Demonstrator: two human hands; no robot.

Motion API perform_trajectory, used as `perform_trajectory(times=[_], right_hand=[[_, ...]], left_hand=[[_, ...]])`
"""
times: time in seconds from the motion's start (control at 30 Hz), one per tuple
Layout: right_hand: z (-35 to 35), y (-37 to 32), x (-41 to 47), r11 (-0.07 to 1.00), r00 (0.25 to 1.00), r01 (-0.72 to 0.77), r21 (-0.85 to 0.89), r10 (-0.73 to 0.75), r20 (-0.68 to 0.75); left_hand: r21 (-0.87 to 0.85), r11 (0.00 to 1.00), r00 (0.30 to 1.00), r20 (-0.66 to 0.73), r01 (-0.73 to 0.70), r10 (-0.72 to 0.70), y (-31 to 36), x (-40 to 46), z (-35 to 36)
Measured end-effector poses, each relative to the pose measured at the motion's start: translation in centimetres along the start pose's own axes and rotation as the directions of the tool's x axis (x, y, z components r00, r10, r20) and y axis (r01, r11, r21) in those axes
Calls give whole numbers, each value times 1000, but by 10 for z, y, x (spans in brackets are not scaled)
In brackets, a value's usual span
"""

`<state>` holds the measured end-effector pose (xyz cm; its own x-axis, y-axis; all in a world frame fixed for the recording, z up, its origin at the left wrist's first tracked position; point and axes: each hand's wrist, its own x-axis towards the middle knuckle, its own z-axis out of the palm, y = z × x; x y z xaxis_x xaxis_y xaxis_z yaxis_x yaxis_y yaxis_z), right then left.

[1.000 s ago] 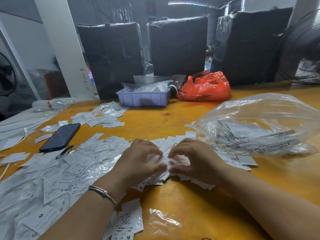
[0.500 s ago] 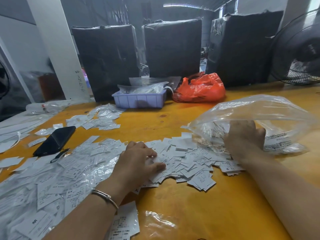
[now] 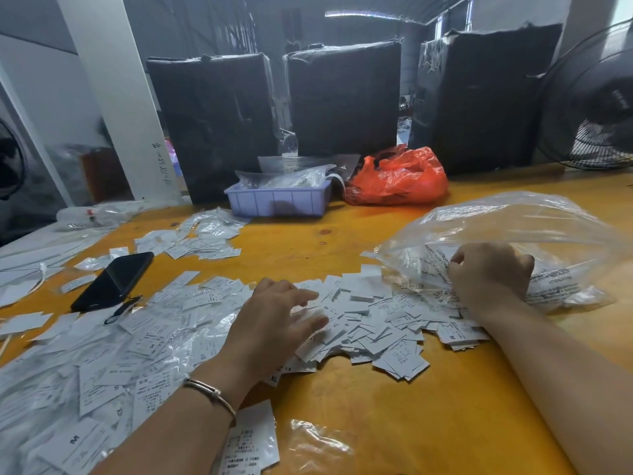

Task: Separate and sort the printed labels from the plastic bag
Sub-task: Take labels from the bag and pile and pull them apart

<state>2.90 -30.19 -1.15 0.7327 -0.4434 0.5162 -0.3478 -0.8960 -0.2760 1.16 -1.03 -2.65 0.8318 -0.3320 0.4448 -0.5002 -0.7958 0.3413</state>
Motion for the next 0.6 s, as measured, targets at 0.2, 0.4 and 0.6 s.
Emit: perform_trajectory(times=[0.2,0.4,0.6], right_hand=[[0,-7,-4,999,999,46,-22,-45,21],[1,0,2,982,985,29,-185,3,171],[1,4,2,990,984,-7,-140,31,174]], left_hand=[[-6,1000,998,-59,3,-4,-2,1,-3],[-6,1000,999,-42,-11,11,-2,-1,-2],[-1,1000,999,-31,-21,21,-1,-1,-2]])
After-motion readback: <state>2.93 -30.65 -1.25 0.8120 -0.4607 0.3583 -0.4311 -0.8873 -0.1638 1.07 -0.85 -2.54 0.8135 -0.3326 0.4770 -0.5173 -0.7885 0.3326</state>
